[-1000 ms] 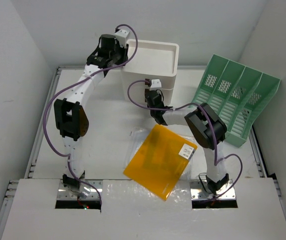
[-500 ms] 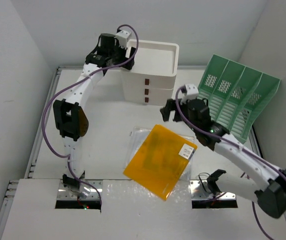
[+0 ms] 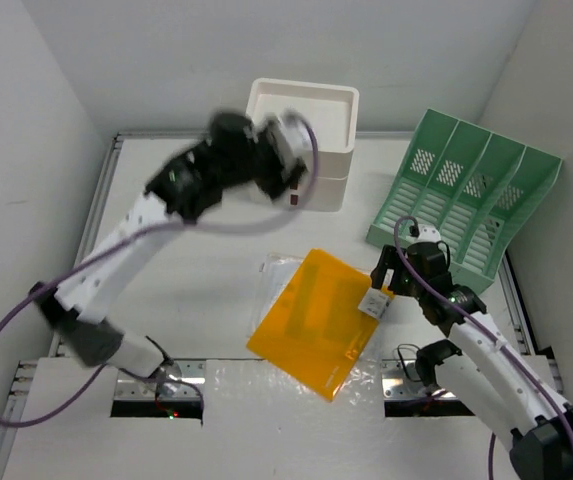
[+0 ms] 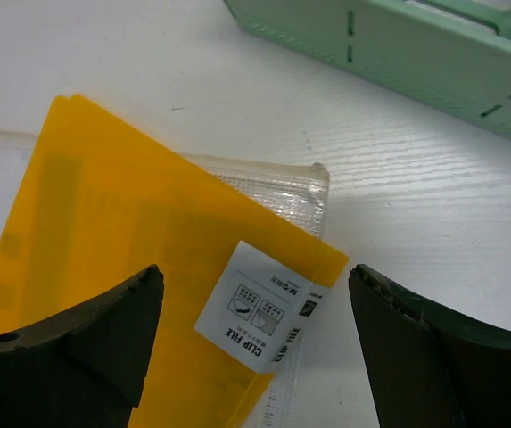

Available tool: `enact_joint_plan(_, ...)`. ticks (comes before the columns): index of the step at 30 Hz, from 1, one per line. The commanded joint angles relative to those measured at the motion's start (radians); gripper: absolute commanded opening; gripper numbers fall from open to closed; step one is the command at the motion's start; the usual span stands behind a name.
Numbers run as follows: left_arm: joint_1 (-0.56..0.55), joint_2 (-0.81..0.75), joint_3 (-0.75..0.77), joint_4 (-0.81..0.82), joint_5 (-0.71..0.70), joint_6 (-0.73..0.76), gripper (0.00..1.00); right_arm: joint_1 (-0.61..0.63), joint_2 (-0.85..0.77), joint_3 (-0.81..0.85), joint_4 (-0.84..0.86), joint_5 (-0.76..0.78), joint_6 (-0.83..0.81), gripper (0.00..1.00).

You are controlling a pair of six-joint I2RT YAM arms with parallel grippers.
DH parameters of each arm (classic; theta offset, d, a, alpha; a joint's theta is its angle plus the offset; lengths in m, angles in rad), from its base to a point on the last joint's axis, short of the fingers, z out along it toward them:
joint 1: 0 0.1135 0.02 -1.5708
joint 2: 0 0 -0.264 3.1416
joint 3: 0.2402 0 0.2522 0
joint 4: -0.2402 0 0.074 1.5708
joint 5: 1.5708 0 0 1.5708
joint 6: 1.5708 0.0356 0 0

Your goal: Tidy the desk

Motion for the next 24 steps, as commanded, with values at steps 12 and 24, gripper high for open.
enact_joint_plan(12, -1.058, -0.304, -0.949, 0.182, -0.56, 0.131, 0.66, -0.18, 0.034, -0.015, 0.044, -0.096, -0.045, 0.78)
enact_joint_plan(24, -1.285, -0.134, -1.075, 0.604, -0.715, 0.168, 0.7, -0.183, -0.023, -0.055, 0.058, -0.065, 0.005, 0.71)
